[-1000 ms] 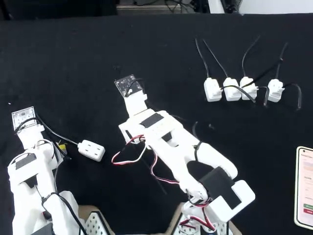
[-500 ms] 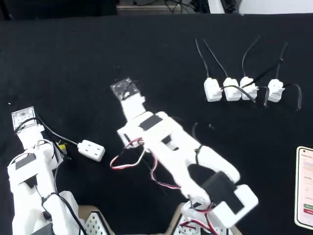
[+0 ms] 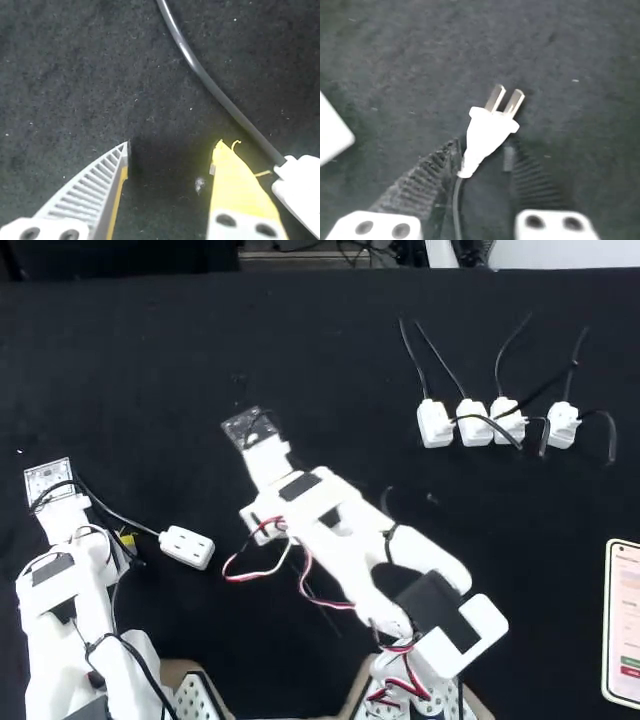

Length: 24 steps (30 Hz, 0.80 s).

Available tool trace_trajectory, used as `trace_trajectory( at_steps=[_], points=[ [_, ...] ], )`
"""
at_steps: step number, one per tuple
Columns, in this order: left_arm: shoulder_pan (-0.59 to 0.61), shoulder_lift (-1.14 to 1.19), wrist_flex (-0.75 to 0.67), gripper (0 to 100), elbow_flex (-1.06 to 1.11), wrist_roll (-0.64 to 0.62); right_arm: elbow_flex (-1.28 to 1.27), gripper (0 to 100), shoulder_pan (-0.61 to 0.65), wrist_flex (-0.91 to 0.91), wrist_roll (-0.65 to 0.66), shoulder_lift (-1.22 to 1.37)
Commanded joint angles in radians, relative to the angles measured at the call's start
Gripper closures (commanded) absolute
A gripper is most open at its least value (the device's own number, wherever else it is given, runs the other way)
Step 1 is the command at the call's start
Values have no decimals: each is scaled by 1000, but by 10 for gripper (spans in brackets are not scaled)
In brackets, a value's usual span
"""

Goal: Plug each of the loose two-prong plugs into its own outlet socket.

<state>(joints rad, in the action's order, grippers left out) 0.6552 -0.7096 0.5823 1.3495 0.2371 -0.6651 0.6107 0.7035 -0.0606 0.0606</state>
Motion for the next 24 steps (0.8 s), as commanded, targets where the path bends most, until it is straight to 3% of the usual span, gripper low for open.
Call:
trace_trajectory(
  at_steps=[1,4,11,16,21,24],
  points=[
    [8,-12,-9,736,1,-5,35,982,-49,21,11,-102],
    [8,-12,-9,736,1,-5,-18,988,-48,15,15,-176],
    [8,-12,-9,736,1,-5,-171,988,48,12,175,-369],
    [8,-12,-9,736,1,-5,-185,982,103,12,180,-285],
    [8,-12,-9,736,1,-5,-61,853,97,74,184,-125],
    [8,-12,-9,736,1,-5,-2,843,97,132,184,-101]
  ],
)
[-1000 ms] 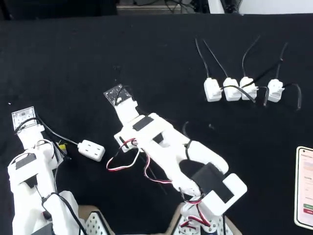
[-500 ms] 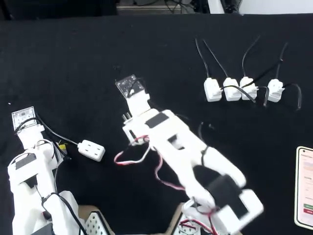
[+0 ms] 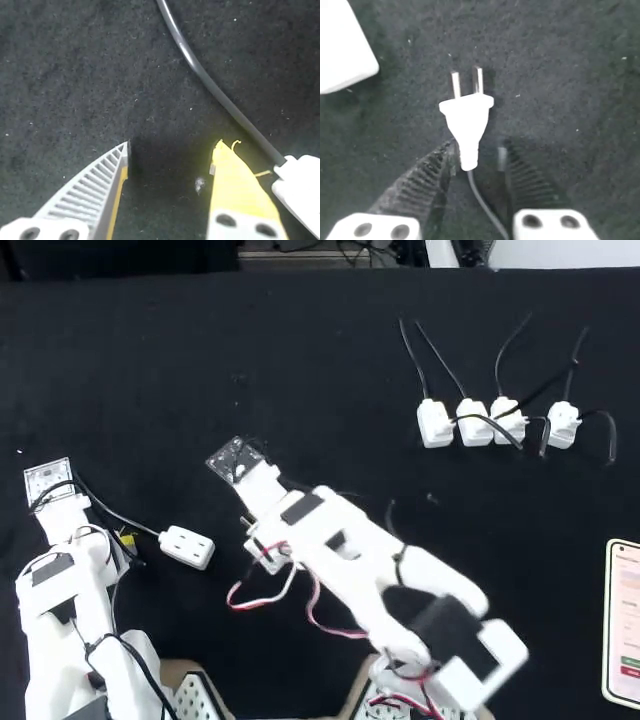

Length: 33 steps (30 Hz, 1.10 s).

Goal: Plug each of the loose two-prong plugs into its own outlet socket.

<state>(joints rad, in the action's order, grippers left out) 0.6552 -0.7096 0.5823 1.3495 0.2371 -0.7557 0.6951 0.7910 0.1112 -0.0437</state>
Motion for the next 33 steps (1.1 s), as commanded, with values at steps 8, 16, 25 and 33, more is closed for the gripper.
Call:
trace_trajectory(
  at_steps=[8,16,25,33],
  points=[
    [8,-12,-9,736,1,-5,65,861,11,14,15,-44],
    [8,-12,-9,736,1,-5,93,861,-87,-18,15,-50],
    [8,-12,-9,736,1,-5,99,861,-103,-11,15,-54],
    [8,-12,-9,736,1,-5,1,861,-97,-17,11,-243]
  ],
)
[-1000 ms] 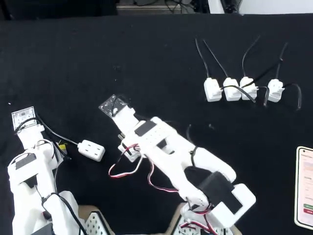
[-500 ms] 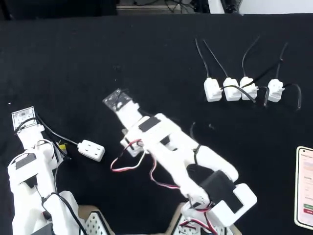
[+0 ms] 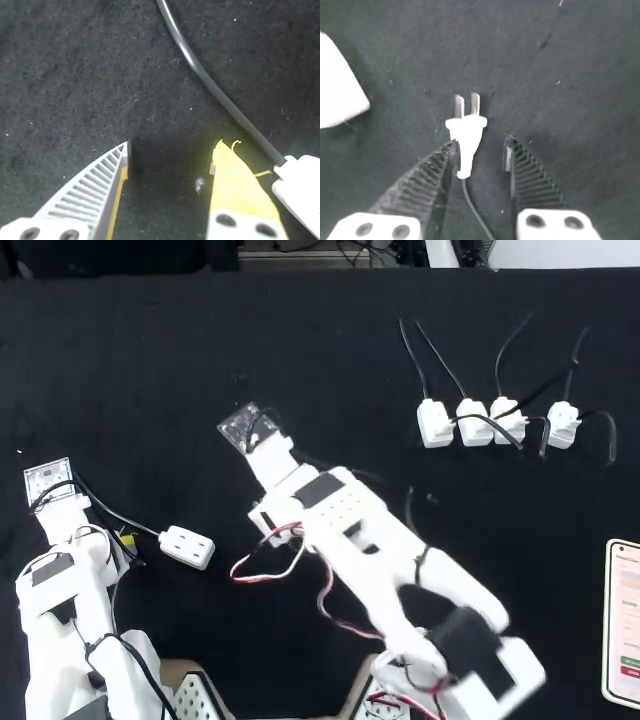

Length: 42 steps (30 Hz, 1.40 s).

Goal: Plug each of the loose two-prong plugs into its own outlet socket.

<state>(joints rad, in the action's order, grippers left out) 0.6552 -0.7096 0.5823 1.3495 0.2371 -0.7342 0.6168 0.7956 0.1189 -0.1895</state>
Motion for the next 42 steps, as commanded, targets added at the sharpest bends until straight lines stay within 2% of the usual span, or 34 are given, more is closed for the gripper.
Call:
trace_trajectory(
  at_steps=[1,5,8,10,22,27,35,42],
  points=[
    [8,-12,-9,736,1,-5,-45,861,-18,-38,3,-119],
    [8,-12,-9,736,1,-5,-130,861,20,-120,2,-165],
    [8,-12,-9,736,1,-5,-163,861,95,-176,6,-137],
    [8,-12,-9,736,1,-5,-159,858,97,-199,8,-94],
    [8,-12,-9,736,1,-5,-76,861,61,-206,41,48],
    [8,-12,-9,736,1,-5,-74,864,2,-206,94,51],
    [8,-12,-9,736,1,-5,-54,988,-80,-207,95,42],
    [8,-12,-9,736,1,-5,-82,988,-112,-187,66,-38]
  ],
)
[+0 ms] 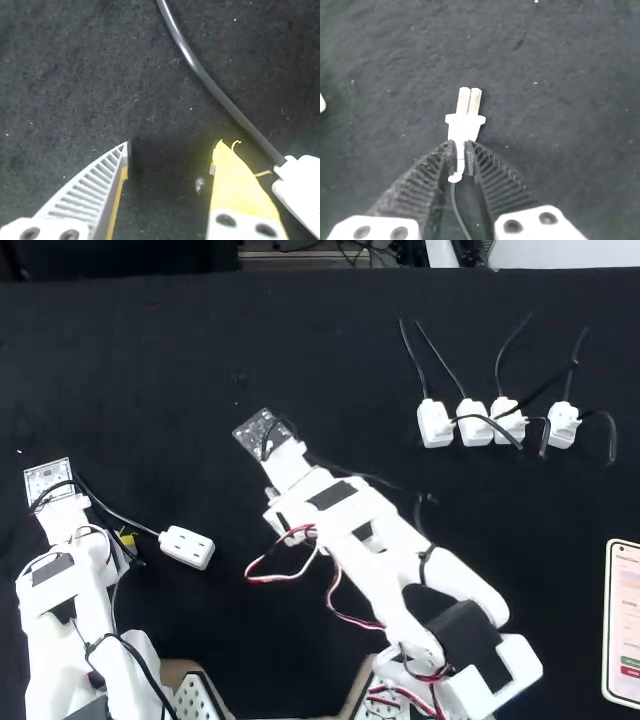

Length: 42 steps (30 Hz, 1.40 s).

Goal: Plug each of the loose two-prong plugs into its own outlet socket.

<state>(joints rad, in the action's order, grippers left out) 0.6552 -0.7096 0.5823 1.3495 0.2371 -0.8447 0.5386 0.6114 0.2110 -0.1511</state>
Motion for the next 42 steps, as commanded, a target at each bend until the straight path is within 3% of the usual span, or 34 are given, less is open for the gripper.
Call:
trace_trajectory(
  at_steps=[1,7,10,14,23,32,38,42],
  points=[
    [8,-12,-9,736,1,-5,15,988,-31,2,-52,-99],
    [8,-12,-9,736,1,-5,-16,978,-32,8,-107,-156],
    [8,-12,-9,736,1,-5,-13,902,-5,35,-110,-154],
    [8,-12,-9,736,1,-5,-24,786,140,52,-100,-148],
    [8,-12,-9,736,1,-5,-39,780,104,-34,-37,-56],
    [8,-12,-9,736,1,-5,65,902,97,-25,69,91],
    [8,-12,-9,736,1,-5,107,979,-29,0,69,90],
    [8,-12,-9,736,1,-5,94,988,-48,20,69,44]
  ],
)
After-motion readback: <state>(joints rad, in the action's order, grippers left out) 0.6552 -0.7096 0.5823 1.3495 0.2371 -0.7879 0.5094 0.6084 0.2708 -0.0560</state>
